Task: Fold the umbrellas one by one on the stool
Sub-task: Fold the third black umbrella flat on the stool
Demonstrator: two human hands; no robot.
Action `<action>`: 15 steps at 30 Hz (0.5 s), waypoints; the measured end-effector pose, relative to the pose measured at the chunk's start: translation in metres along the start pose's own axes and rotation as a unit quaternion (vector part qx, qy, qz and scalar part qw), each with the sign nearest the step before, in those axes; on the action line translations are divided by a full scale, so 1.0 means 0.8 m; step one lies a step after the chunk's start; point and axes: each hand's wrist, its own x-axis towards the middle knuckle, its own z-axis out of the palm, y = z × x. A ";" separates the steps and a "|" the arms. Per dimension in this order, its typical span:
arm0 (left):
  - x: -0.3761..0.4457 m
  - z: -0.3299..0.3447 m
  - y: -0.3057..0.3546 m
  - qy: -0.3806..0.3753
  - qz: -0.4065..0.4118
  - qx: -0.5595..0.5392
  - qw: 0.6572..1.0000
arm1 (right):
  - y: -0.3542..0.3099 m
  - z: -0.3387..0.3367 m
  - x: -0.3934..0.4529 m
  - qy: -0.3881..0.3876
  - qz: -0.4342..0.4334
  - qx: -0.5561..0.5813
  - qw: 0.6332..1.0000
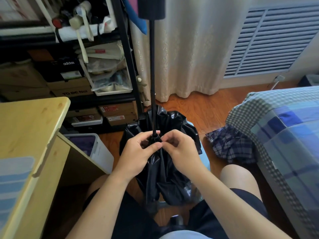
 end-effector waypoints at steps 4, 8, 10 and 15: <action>-0.004 0.000 -0.003 0.013 0.013 0.002 1.000 | 0.005 0.003 -0.003 -0.013 0.019 0.018 1.000; -0.007 0.010 -0.002 0.029 0.056 0.075 0.995 | 0.004 0.011 -0.010 0.024 0.018 0.024 0.999; -0.006 0.015 -0.002 0.049 0.086 0.121 0.988 | 0.002 0.010 -0.013 0.018 0.016 0.015 1.000; -0.008 0.011 -0.005 0.066 0.105 0.130 0.984 | -0.001 -0.031 -0.002 0.089 0.032 0.066 0.993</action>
